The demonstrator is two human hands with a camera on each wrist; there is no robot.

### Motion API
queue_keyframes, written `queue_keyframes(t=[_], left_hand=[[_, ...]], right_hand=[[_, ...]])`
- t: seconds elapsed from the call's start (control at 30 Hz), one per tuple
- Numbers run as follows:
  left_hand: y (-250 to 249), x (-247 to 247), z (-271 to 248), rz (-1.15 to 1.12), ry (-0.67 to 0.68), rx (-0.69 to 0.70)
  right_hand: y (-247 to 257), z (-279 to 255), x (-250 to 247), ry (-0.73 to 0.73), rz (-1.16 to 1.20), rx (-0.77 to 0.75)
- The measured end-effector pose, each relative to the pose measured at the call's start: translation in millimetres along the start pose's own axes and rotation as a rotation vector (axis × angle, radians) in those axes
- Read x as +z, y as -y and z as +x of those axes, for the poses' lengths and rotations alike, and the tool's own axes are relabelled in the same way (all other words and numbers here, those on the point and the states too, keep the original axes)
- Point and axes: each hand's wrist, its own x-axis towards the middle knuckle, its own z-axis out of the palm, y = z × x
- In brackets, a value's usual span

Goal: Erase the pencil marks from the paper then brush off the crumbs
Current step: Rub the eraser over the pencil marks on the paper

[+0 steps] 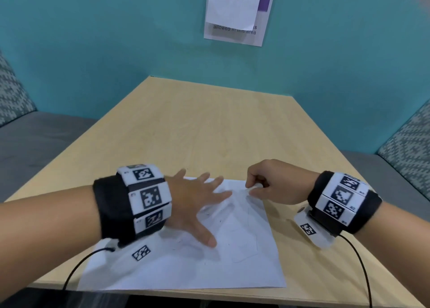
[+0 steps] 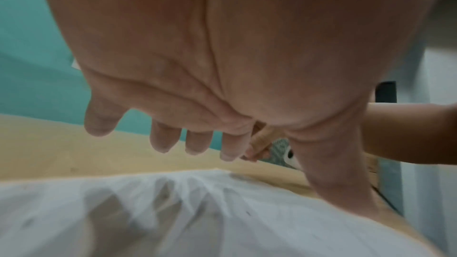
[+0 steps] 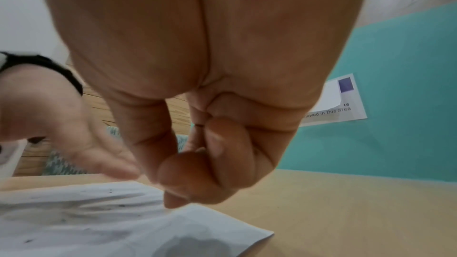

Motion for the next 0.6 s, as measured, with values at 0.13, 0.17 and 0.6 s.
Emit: queue_keyframes(t=[0.13,0.17,0.6], left_hand=[[6.8,-18.3,30.1,0.032,-0.098,-0.107],[7.8,-20.4,37.3,0.037,-0.106,-0.108],[28.5,25.0,69.7,0.044,-0.196,-0.108]], right_hand=[[10.8,24.7,4.2,0.051,-0.021,-0.012],[14.1,29.6,5.0,0.059,-0.021,-0.013],[25.1,41.7,10.1,0.151,-0.077,-0.093]])
